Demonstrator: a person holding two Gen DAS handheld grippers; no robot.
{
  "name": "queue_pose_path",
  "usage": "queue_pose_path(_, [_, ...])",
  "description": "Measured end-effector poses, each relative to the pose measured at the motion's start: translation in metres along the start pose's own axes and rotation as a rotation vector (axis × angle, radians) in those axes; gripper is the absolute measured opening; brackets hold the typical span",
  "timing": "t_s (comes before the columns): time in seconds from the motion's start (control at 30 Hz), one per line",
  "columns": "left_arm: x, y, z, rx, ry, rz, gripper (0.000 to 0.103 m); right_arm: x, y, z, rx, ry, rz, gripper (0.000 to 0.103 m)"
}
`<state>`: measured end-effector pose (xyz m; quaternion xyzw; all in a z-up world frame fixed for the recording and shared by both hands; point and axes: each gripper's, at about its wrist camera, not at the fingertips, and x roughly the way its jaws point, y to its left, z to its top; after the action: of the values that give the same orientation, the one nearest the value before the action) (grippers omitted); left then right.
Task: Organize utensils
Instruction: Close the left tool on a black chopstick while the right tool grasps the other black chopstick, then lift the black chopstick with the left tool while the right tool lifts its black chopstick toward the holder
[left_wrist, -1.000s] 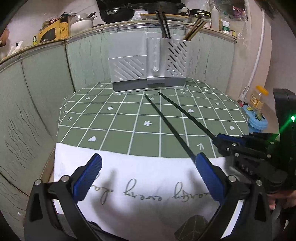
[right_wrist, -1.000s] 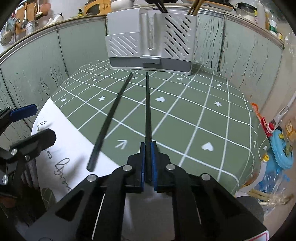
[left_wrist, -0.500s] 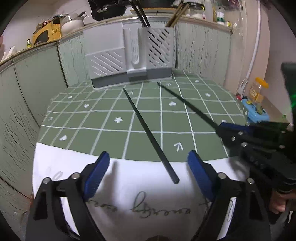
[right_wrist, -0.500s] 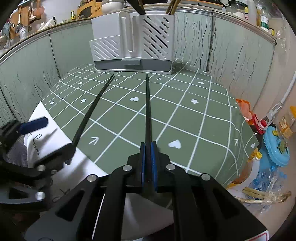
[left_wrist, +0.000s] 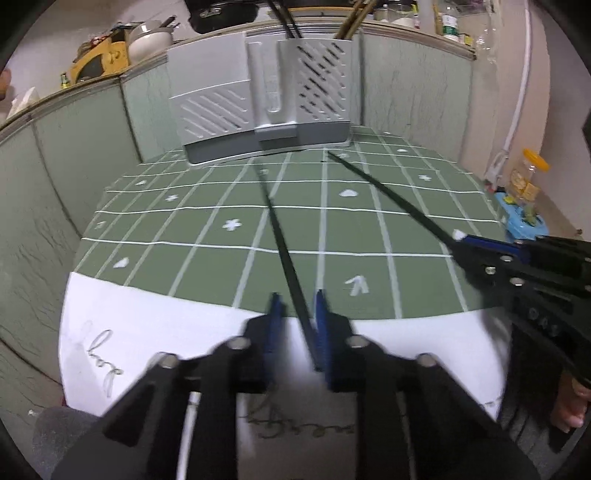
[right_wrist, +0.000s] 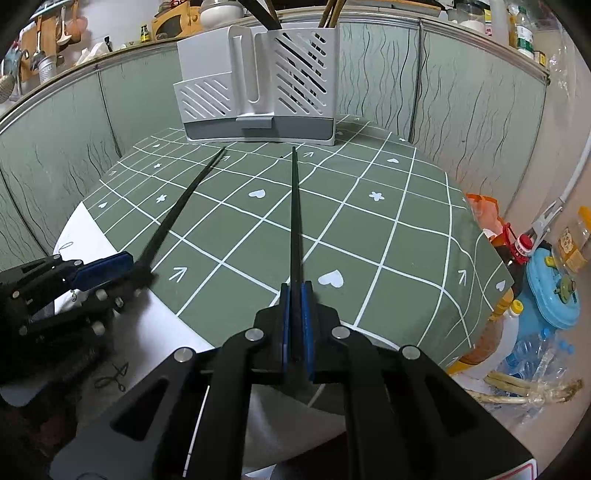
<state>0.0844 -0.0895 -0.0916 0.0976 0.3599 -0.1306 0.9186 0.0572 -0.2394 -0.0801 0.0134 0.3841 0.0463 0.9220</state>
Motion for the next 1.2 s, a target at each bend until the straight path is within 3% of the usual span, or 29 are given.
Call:
queue_pose_path(0.47, [-0.007, 0.017, 0.003, -0.038, 0.003, -0.052, 0.007, -0.008, -0.002, 0.002, -0.002, -0.005, 0.007, 0.006])
queue_pose_path(1.2, [-0.064, 0.046, 0.052, -0.052, -0.142, -0.091, 0.008, -0.05, -0.003, 0.044, -0.009, -0.08, 0.045, 0.006])
